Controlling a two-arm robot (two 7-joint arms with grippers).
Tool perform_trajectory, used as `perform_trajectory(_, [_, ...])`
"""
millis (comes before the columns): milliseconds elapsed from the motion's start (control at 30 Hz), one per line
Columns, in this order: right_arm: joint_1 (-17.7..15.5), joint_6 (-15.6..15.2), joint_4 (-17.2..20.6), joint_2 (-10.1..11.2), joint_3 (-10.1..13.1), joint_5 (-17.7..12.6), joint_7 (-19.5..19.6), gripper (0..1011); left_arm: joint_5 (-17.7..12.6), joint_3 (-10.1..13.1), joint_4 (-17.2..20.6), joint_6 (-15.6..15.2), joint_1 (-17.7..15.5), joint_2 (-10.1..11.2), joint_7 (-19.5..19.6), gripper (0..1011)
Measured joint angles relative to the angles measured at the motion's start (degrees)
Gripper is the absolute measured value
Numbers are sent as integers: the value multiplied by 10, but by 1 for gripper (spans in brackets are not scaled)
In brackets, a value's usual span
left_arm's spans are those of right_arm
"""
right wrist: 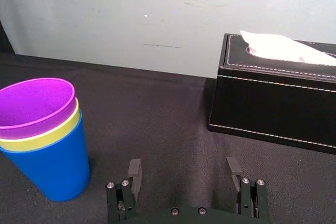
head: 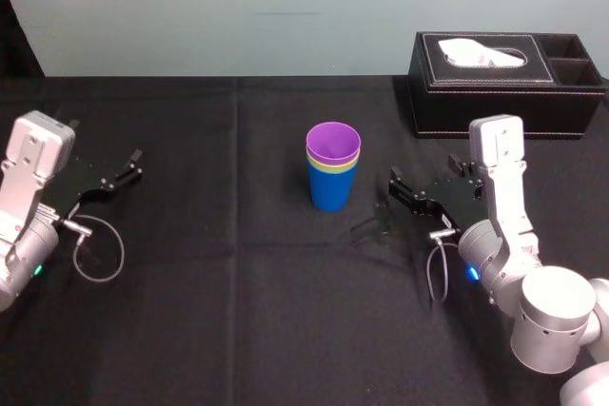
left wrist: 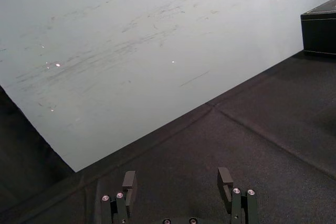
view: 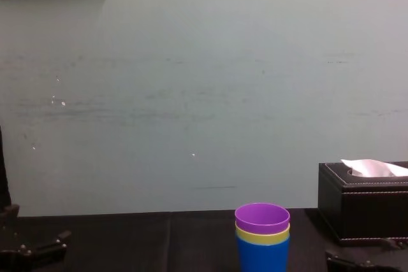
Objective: Stack the three plastic cups sequentially using one hand.
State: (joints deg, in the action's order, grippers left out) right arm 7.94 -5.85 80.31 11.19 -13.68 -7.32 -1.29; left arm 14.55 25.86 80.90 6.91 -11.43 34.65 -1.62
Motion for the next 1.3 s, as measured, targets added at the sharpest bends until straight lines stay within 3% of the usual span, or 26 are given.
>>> perform_trajectory(1300, [0,0,0,0,0,0,0,1003,0,0,0,0,0,0,0,1012])
